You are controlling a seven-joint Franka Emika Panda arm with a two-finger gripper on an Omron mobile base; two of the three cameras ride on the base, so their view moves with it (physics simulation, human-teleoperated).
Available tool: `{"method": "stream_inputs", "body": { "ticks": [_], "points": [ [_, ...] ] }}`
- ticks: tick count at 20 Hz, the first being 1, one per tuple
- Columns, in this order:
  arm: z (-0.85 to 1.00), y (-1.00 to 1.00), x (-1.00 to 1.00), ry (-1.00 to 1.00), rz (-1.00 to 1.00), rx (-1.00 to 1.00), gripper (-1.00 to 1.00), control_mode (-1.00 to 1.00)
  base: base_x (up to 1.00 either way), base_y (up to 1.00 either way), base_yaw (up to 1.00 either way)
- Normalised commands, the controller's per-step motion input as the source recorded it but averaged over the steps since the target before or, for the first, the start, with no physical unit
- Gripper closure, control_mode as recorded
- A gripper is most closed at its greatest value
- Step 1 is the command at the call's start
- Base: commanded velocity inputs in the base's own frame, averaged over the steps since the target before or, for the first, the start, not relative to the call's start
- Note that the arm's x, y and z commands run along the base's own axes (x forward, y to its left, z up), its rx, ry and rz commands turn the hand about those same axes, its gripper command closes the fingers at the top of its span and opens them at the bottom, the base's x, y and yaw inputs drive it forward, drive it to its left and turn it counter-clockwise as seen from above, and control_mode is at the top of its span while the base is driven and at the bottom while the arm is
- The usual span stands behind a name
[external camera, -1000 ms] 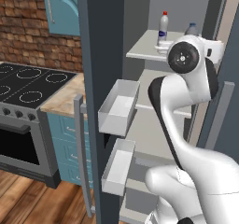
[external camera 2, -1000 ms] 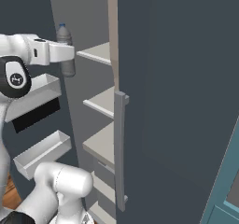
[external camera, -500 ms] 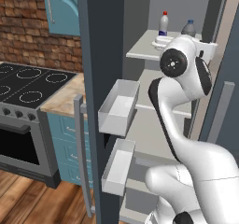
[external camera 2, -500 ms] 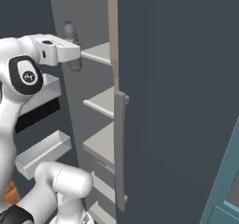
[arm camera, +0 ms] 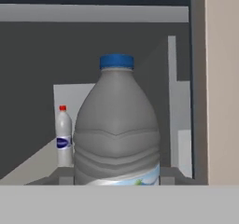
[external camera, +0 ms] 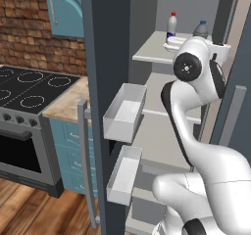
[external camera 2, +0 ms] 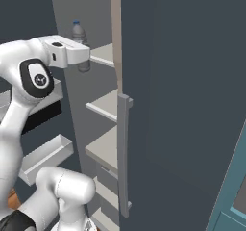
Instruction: Take the bottled waters from the counter and place them in the freezer to freeze. Close the freezer door after placing the bottles.
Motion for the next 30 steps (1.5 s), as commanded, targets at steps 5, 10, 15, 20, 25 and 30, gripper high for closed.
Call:
{"method": "stream_inputs", "body": {
  "ticks": [5,10,15,20,25,30],
  "points": [
    [0.0,0.0,0.16,0.0,0.03,0.0,1.0,-1.0,0.0,0.0,0.0],
    [0.02,0.0,0.33,0.01,0.02,0.0,1.0,-1.0,0.0,0.0,0.0],
    [0.01,0.0,0.36,0.02,0.01,0.01,1.0,-1.0,0.0,0.0,0.0],
    [0.0,0.0,0.48,0.05,0.0,0.03,1.0,-1.0,0.0,0.0,0.0],
    [0.0,0.0,0.49,0.04,0.0,0.0,1.0,-1.0,0.0,0.0,0.0],
    [-0.01,-0.02,0.43,0.01,0.0,0.0,1.0,-1.0,0.0,0.0,0.0]
  ]
}}
